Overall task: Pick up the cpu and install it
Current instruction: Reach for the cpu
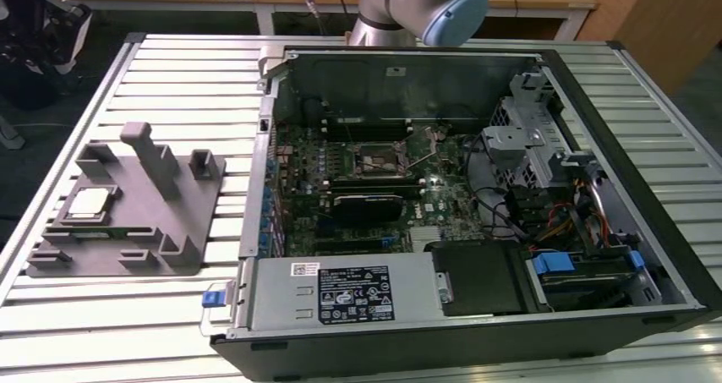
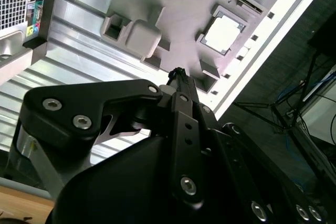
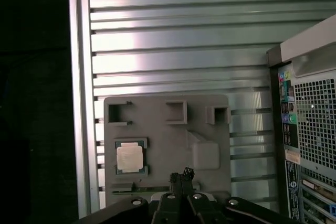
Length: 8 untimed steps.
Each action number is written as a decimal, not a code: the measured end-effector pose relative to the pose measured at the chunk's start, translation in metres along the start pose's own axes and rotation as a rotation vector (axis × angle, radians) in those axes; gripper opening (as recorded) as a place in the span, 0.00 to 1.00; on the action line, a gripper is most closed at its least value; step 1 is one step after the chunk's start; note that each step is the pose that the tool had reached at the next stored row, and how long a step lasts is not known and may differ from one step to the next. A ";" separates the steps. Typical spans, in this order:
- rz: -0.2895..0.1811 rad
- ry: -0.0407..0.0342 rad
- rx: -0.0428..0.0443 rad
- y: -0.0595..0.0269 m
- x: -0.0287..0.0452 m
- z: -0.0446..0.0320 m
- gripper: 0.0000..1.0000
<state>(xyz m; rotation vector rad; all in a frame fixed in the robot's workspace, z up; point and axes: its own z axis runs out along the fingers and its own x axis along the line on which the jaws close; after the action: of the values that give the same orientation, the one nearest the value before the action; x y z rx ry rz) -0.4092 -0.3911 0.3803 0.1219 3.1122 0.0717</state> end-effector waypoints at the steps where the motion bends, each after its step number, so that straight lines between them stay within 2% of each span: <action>1: 0.000 0.0001 0.0000 -0.0001 0.0015 0.0003 0.11; 8: 0.000 0.0002 0.0001 -0.0032 0.0075 0.0079 0.11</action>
<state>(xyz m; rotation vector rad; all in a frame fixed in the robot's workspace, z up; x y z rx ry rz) -0.4166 -0.3933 0.3721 0.1221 3.1124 0.0716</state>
